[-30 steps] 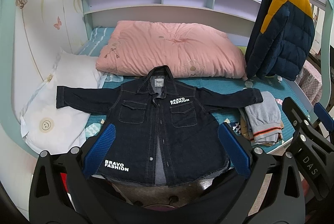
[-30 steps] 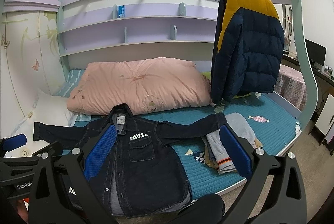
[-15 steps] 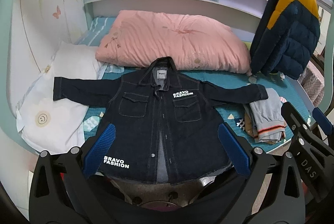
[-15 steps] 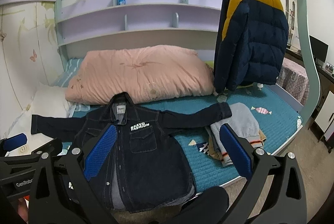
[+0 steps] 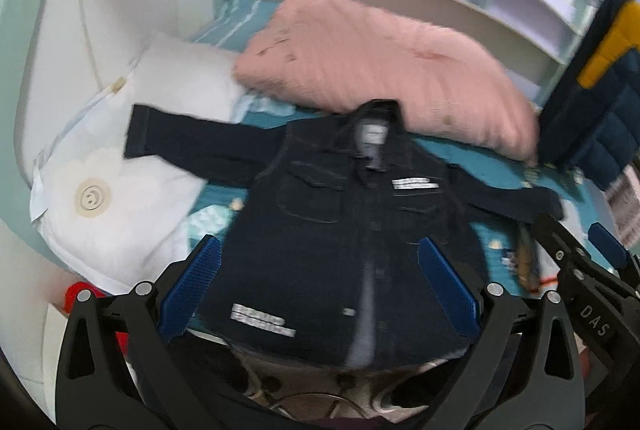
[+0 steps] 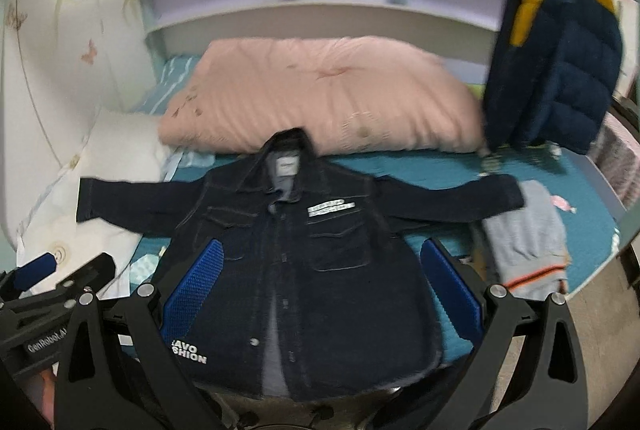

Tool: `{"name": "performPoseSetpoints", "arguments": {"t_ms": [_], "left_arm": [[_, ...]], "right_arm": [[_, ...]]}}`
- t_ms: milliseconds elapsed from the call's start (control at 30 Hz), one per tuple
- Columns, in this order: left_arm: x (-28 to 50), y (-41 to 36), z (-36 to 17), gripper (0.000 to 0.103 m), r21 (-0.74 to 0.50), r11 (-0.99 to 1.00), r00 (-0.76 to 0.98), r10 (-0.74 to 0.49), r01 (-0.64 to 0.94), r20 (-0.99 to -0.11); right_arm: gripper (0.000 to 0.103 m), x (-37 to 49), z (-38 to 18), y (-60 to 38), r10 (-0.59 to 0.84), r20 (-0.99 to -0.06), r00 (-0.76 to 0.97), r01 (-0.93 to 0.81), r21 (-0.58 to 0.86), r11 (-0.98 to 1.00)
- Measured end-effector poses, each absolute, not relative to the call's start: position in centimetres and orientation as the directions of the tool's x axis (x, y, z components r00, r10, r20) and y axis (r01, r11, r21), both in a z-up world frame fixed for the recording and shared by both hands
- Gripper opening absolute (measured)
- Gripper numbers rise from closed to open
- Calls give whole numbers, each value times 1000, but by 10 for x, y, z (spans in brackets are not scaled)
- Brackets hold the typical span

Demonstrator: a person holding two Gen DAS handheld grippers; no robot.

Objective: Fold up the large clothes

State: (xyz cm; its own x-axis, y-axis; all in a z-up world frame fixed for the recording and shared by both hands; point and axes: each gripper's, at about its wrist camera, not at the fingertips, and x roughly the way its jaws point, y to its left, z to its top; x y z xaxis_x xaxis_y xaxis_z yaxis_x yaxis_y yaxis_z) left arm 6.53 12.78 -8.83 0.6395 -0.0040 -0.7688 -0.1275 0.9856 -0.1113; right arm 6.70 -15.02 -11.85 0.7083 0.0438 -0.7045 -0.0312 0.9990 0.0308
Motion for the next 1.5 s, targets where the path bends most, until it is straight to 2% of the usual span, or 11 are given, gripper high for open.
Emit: {"name": "performPoseSetpoints", "arguments": {"t_ms": [200,433,567,700,767,833,933,1167,1300,1433,1500], "left_arm": [[113,215,-127,98,-124,956,582,56,-265,-811],[162,322,-168,98,-230,857,554,76,-462,-829],[193,363,-180,98,-107,864,500,181,-493,-847],[224,404,-190,98,-70,881,487,191,-468,-852],[236,422,-194,98,-50,882,483,209,-469,-850],[250,443,-198,98,-58,885,478,194,-463,-857],[263,462,-202,98,-53,887,467,191,-459,-864],[284,486,-214,98,-28,879,427,203,-475,-881],[296,496,-232,98,-104,881,432,122,-462,-894],[307,506,-259,97,-162,848,410,69,-504,-909],[309,508,-270,78,-144,825,376,88,-546,-922]], "right_arm": [[96,135,-157,-97,224,-771,595,-126,186,974],[92,223,-202,-33,361,-804,473,-145,333,932],[77,268,-226,-3,385,-818,427,-164,348,923],[66,310,-253,22,392,-844,365,-161,357,920],[38,331,-270,35,385,-867,316,-163,350,922],[20,348,-287,47,394,-878,272,-171,358,918],[9,370,-320,62,366,-910,195,-152,340,928],[7,393,-390,93,371,-928,6,-115,368,923],[5,403,-440,104,306,-951,-38,-87,308,947],[4,400,-440,112,251,-968,-12,-138,250,958],[4,402,-442,109,266,-964,-21,-142,267,953]]}}
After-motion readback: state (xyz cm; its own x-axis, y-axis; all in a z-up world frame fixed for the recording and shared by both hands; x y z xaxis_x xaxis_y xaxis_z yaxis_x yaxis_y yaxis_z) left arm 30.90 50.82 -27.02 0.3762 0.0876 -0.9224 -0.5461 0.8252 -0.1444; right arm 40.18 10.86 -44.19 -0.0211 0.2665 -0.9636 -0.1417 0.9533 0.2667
